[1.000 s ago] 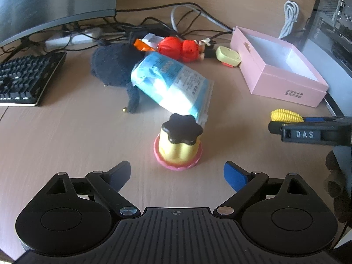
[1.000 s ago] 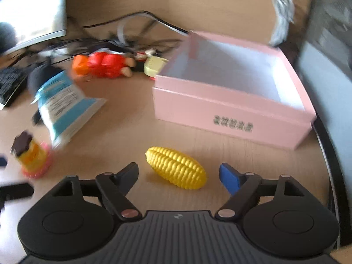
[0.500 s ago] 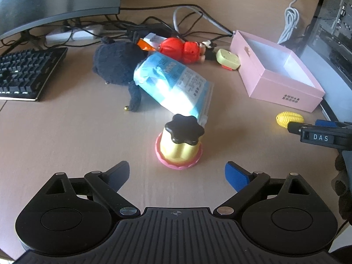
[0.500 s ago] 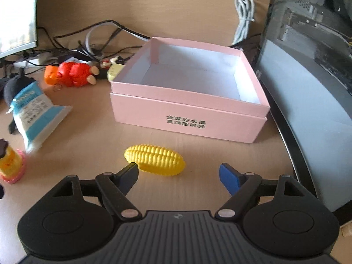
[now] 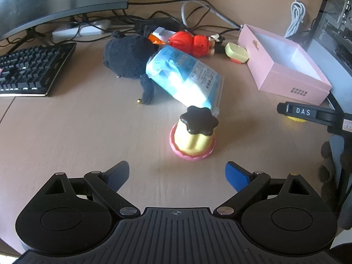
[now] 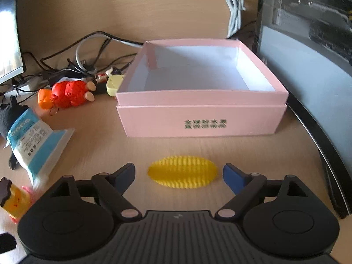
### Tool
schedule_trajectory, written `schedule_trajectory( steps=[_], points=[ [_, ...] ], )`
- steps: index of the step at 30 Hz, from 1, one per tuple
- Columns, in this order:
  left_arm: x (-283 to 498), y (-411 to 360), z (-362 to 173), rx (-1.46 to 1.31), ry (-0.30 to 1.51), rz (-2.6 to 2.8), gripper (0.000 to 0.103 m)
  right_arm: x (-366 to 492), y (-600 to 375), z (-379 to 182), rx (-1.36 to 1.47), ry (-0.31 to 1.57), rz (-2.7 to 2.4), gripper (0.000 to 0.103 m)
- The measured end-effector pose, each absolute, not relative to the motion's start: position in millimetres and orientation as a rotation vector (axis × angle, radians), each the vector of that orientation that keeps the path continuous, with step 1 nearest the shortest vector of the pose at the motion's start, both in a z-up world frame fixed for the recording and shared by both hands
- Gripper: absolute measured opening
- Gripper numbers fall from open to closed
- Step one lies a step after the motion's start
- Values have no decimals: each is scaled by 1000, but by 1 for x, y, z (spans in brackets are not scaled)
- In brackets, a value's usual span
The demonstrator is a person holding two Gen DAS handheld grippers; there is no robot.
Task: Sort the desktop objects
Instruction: 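Grasp the yellow corn toy with the right gripper while the left gripper grasps the pudding toy, then drop the corn toy into the pink box with the right gripper while the left drops the pudding toy in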
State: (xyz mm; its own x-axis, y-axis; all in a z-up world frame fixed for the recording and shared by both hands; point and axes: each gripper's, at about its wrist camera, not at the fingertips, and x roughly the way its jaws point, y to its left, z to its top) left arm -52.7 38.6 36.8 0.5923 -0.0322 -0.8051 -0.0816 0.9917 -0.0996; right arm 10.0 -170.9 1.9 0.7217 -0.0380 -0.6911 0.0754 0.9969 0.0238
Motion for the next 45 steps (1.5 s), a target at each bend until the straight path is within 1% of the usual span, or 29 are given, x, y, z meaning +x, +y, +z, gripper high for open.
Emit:
schedule_trajectory(
  steps=[1,6,8,10,13,19,21,29,34,39,43,45],
  points=[
    [-53,39,36,-130,937,26,97,10,-169,2,49,755,-57,66],
    [-48,36,33,-116,908,-4,97,8,-175,3,46,757,-57,67],
    [-42,30,30,-88,890,-15,95,4,-180,8,46,757,-30,67],
    [-35,23,25,-43,882,-21,88,-3,-183,15,41,750,8,67],
    [-28,16,21,-5,863,-26,82,-17,-181,26,-17,728,66,67],
    [-23,10,19,14,825,-33,73,-35,-173,39,-77,719,139,67],
    [-24,10,19,40,811,-30,61,-38,-170,41,-105,713,152,67],
    [-40,8,28,62,831,-87,60,-42,-171,54,-124,726,200,67],
    [-55,6,66,48,733,-146,60,-48,-171,83,-159,679,242,67],
    [-48,-4,120,63,567,-218,61,-53,-184,154,-156,505,244,67],
    [-21,-22,157,75,452,-273,61,-53,-199,217,-175,328,191,67],
    [-7,-33,167,92,414,-295,61,-51,-206,239,-173,270,167,67]
  ],
)
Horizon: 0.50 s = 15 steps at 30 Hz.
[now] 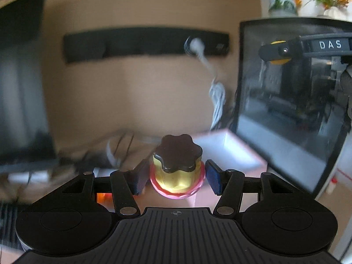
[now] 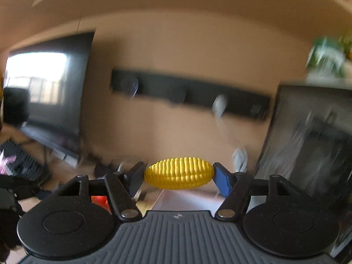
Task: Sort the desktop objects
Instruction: 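Drop the corn toy into the pink box with the right gripper while the left drops the pudding toy in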
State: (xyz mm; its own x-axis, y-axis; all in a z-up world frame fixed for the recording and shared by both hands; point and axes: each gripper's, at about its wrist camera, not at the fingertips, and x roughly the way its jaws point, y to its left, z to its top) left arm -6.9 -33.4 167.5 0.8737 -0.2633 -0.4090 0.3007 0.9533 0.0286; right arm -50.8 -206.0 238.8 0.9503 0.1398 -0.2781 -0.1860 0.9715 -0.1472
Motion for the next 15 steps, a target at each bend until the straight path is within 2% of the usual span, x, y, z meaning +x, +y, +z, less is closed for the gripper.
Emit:
schedule_trajectory(
  steps=[3,7,11,15],
  points=[
    [23,-55,171,139,391,-326,61,-44,-216,253,-165,235,117,67],
    [76,-81,151,140,461,-396,61,-36,-226,243,-164,270,73,67],
    [125,-110,118,150,529,-465,61,-34,-231,221,-166,323,24,67],
    [160,-131,75,137,687,-500,61,-24,-244,202,-122,385,-30,67]
  ],
)
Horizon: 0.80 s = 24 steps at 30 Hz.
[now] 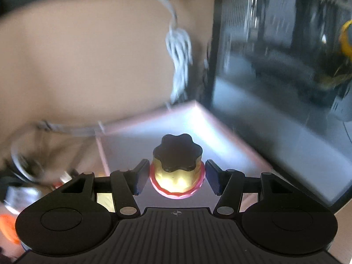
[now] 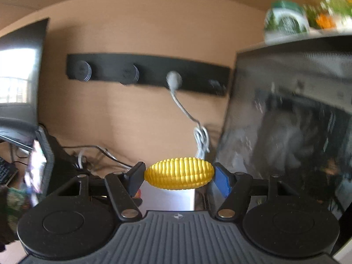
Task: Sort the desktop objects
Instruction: 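Drop the corn toy into the pink box with the right gripper while the left drops the pudding toy in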
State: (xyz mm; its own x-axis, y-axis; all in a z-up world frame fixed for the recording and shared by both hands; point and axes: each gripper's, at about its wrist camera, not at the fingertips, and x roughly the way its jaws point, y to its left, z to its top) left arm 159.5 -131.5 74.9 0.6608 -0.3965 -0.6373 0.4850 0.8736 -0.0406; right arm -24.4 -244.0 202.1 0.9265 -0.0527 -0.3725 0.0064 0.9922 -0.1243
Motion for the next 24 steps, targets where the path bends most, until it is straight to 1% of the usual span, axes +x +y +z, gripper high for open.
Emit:
schedule_trajectory(
  steps=[3,5,7,8,10,15,18,19,20,24],
  points=[
    [167,-135,52,138,749,-484,61,-14,-253,189,-110,422,-49,67],
    [166,-129,51,120,752,-471,67,-6,-256,179,-105,444,-50,67],
    [157,-115,59,77,731,-465,91,5,-258,170,-102,463,-43,67],
    [151,-106,64,50,716,-453,96,12,-258,165,-98,471,-38,67],
    [133,-86,74,2,699,-427,97,29,-258,152,-77,503,-24,67],
    [86,-37,82,-97,732,-317,100,97,-250,106,11,647,-2,67],
    [52,-4,83,-134,767,-206,101,131,-235,86,-29,615,-62,68],
    [40,6,83,-140,775,-164,102,142,-230,82,-39,604,-89,73],
    [27,15,83,-141,781,-122,102,153,-226,80,-35,605,-106,76],
    [-20,51,76,-174,819,46,103,164,-198,79,-12,591,-54,76]
  ],
)
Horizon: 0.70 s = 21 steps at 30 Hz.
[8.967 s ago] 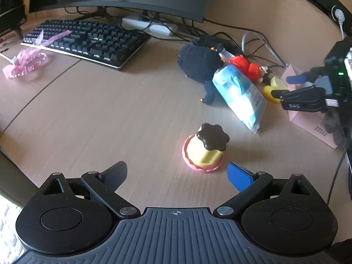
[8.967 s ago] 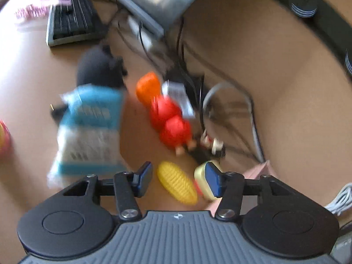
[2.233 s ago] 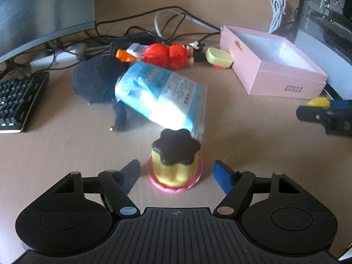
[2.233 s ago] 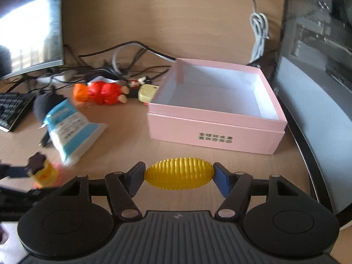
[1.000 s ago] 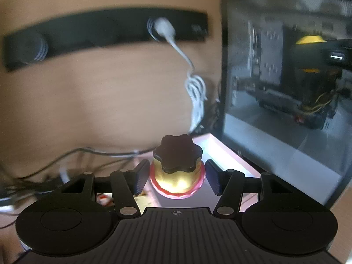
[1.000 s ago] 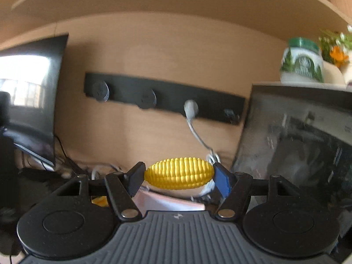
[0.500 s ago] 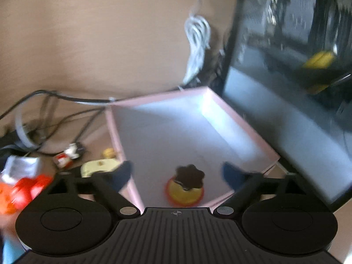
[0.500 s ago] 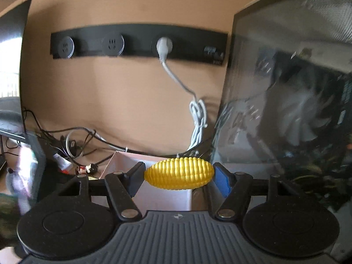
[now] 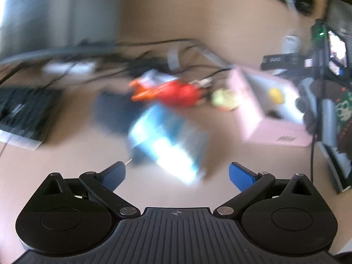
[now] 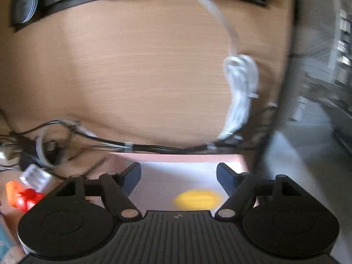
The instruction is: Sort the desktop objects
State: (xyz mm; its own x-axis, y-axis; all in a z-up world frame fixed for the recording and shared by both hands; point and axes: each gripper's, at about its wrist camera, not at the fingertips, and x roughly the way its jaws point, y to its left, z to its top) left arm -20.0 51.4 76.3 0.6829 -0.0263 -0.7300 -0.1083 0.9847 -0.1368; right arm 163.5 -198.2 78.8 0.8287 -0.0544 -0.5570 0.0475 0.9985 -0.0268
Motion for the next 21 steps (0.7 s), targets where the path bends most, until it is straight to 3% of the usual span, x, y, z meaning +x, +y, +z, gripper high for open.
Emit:
schedule_trajectory(
  steps=[5,9,17,21],
  points=[
    [-62,87,63,-277,853,193,103,149,-119,69,-216,589,138,73],
    [-85,101,63,-346,826,238,103,145,-63,46,-459,651,200,49],
    [-99,104,57,-420,782,245,103,168,-26,-4,-761,780,145,48],
    [-100,101,55,-408,797,226,103,161,-28,-6,-762,777,137,31]
  ],
)
